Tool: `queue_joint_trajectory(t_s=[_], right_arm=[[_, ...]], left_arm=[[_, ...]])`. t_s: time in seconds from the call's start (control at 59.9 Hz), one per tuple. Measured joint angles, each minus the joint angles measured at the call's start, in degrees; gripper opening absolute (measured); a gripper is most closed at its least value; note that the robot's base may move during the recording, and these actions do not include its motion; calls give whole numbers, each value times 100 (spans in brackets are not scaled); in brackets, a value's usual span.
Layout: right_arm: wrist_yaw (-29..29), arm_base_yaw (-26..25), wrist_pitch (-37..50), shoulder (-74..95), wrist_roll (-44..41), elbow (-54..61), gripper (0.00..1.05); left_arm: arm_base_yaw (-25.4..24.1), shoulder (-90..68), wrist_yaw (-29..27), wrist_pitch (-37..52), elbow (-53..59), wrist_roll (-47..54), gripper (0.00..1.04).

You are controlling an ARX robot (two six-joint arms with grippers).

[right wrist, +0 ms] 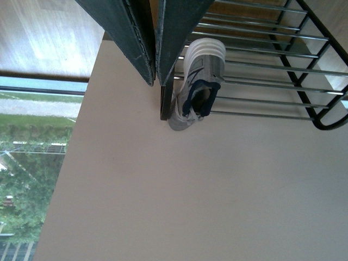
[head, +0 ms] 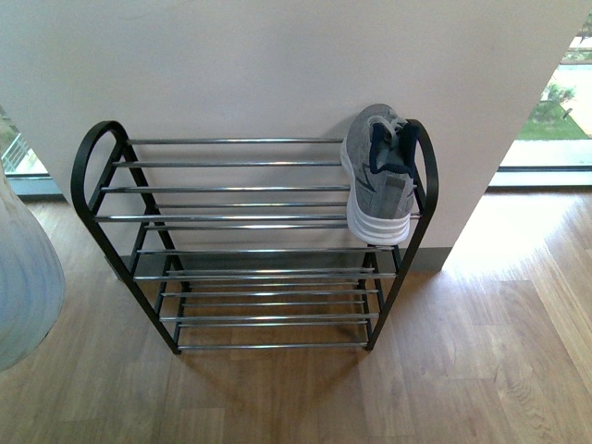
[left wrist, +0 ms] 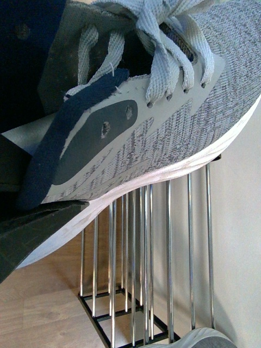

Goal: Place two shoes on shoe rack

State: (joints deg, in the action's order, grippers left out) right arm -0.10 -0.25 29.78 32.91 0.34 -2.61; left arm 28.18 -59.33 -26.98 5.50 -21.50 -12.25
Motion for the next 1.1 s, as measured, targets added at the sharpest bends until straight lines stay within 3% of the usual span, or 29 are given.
queue_joint_trajectory(t_s=[0.083,0.951,1.018,1.101], right_arm=[[-7,0,140,-109,-2,153,2],[11,4,-1971,-2291,-2,155,2],[0,4,-2680,-2809,0,153,2],[11,7,-2931,-3204,-2,153,2]], left_arm=[[0,0,4,-2,0,-2,2],[0,0,9,-2,0,-2,2],[0,0,7,-2,0,-2,2],[0,0,4,-2,0,-2,2]])
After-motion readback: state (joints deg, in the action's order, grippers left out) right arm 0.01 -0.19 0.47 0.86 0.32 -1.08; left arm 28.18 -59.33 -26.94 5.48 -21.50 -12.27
